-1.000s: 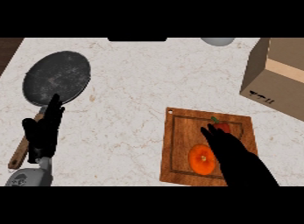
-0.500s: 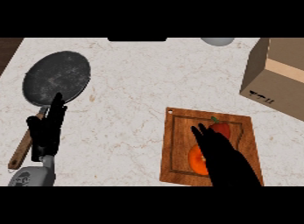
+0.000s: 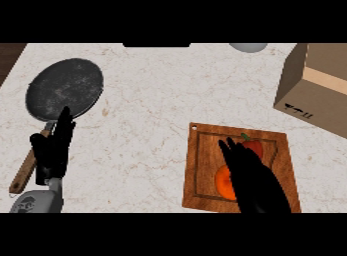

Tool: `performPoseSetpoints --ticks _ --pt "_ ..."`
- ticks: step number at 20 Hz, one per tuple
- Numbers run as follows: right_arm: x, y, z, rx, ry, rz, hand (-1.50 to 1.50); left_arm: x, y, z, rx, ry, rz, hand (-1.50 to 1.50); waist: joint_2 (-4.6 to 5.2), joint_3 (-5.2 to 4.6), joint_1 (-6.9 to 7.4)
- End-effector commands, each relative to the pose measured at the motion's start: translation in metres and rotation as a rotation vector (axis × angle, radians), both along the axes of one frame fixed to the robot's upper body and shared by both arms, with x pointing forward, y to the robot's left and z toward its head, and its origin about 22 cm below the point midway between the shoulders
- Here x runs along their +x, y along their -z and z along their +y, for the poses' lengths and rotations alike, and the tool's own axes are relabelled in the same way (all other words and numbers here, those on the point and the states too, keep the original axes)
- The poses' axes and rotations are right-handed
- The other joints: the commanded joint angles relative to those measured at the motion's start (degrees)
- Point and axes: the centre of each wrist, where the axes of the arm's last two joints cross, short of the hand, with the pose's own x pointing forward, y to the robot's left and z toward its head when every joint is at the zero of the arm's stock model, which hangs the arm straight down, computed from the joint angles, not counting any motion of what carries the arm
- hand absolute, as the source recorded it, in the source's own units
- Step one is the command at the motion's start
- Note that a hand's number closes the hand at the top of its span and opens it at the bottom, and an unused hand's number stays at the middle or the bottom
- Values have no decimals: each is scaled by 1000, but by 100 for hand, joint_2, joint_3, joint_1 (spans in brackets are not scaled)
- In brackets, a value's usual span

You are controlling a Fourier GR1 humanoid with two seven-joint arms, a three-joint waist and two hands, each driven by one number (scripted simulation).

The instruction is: Pick the squash from the cutting board and place it in the cardboard box

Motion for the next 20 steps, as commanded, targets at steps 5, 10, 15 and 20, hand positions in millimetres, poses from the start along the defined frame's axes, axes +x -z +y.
performPoseSetpoints --ticks 5,10,15,20 --pt "11 23 -4 -90 52 52 -150 -5 -9 -6 -7 3 -9 0 -2 2 5" --pt "17 27 -15 -104 41 62 -150 2 -1 13 -5 -8 -2 0 0 1 -10" --pt "19 33 2 -117 34 70 -150 1 1 3 -3 3 14 0 -1 1 -6" --pt "24 65 6 -101 39 71 -150 -1 -23 19 -2 4 0 0 -2 3 12"
